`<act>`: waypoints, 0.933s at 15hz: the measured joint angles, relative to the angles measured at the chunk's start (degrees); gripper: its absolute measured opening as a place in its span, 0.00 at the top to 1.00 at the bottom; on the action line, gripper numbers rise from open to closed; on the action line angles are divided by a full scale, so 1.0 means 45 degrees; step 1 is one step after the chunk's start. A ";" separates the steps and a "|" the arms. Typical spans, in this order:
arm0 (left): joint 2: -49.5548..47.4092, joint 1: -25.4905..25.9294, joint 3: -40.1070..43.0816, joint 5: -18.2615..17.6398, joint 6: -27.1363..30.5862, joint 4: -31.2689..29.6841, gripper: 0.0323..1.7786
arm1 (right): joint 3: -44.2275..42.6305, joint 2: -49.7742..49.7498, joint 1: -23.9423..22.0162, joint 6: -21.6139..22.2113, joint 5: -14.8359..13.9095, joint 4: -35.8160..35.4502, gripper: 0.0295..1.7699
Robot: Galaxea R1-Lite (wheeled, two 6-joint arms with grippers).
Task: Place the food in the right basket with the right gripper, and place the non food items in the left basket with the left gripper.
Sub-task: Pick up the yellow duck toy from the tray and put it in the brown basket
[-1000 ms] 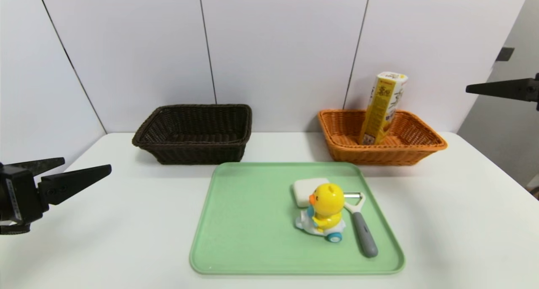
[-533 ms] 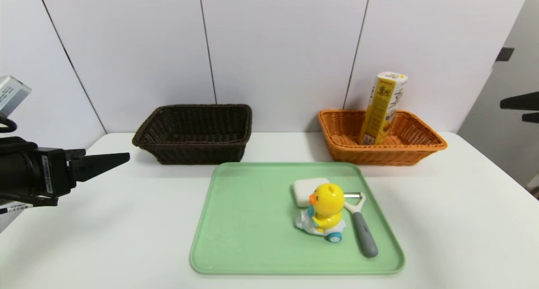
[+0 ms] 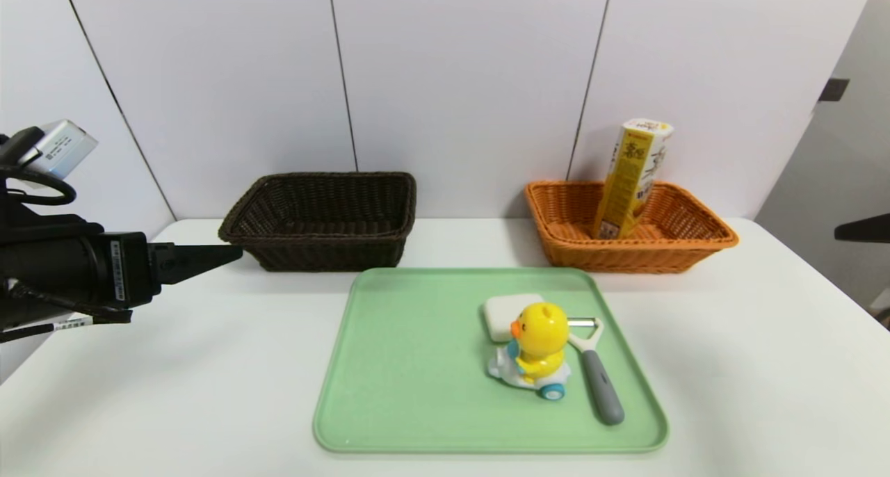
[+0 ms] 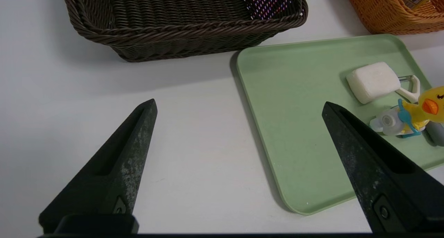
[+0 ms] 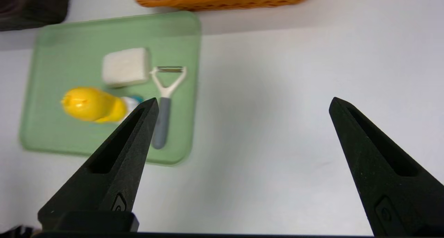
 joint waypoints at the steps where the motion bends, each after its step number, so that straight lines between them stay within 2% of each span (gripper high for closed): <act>1: 0.0035 -0.0008 0.0000 0.0000 0.0005 0.0000 0.05 | 0.0098 0.0051 0.0005 0.0035 -0.0853 -0.0214 0.04; 2: 0.0070 -0.0019 0.0000 0.0005 0.0019 0.0000 0.05 | 0.0230 0.0087 0.0024 0.0092 -0.1387 -0.0507 0.04; 3: 0.0103 -0.0062 -0.0011 0.0005 0.0019 0.0000 0.05 | 0.0366 0.0076 0.0049 0.0233 -0.1479 -0.0818 0.04; 5: 0.0146 -0.0333 -0.0035 0.0005 -0.0030 0.0005 0.05 | 0.0531 0.0019 0.0306 0.0317 -0.1097 -0.0978 0.04; 8: 0.0347 -0.0753 -0.0312 0.0011 -0.0230 0.0000 0.05 | 0.0585 -0.0016 0.1078 0.0355 0.0157 -0.0954 0.04; 14: 0.0769 -0.1081 -0.0661 0.0011 -0.0452 0.0000 0.05 | -0.0333 0.0447 0.3980 0.0983 0.0230 -0.1029 0.04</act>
